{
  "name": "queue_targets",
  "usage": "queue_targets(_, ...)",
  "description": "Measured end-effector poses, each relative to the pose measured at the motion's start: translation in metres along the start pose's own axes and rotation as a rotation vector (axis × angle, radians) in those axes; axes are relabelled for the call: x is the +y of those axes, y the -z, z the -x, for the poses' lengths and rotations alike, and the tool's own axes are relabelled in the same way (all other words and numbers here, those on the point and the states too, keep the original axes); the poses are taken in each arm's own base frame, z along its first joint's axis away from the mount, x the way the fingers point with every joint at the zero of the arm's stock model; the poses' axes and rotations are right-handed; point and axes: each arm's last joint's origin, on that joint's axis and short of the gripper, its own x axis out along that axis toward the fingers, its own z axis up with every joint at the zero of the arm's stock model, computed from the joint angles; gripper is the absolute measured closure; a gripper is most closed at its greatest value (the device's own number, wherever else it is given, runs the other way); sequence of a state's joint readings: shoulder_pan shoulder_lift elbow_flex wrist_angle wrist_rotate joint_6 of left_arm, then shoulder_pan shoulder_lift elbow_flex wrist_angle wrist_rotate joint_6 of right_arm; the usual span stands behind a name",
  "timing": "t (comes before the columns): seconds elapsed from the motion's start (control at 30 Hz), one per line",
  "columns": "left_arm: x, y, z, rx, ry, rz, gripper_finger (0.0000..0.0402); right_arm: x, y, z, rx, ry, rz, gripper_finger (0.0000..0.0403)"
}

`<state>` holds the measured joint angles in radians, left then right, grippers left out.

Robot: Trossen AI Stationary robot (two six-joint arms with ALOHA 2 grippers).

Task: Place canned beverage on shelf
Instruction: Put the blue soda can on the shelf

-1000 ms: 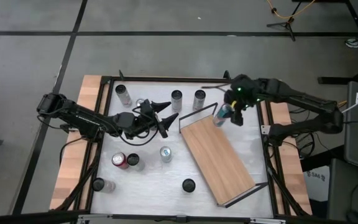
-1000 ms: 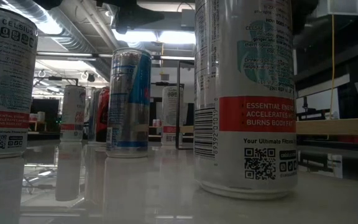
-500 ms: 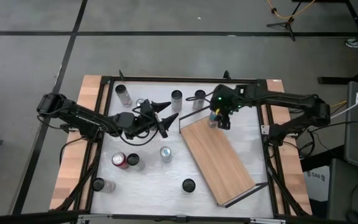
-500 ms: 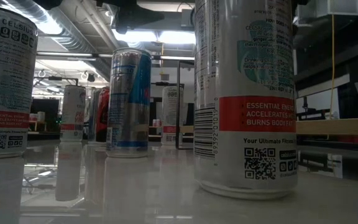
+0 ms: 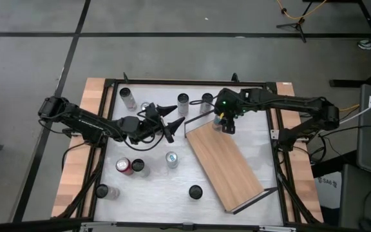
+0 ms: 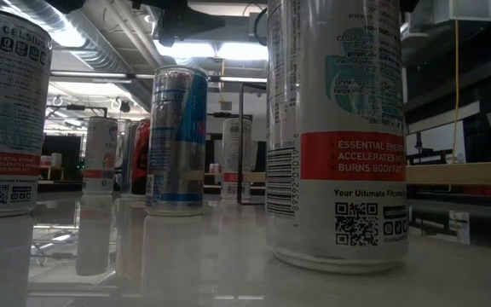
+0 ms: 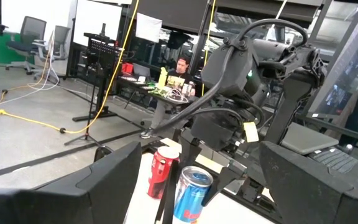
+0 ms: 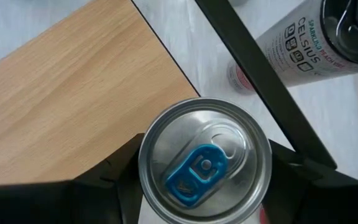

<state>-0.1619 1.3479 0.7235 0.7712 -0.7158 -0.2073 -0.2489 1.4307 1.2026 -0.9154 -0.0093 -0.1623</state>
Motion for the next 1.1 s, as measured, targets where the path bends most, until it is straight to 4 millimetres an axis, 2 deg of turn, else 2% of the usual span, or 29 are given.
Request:
queue_targets(0.73,0.0,0.0,0.0,0.0,0.0,0.0,0.008,0.0,0.0001,0.0,0.0,0.0,0.0,0.0166)
queue_targets(1.1,0.0,0.0,0.0,0.0,0.0,0.0,0.008,0.0006,0.0006,-0.0003,0.003,-0.009,0.0,0.008)
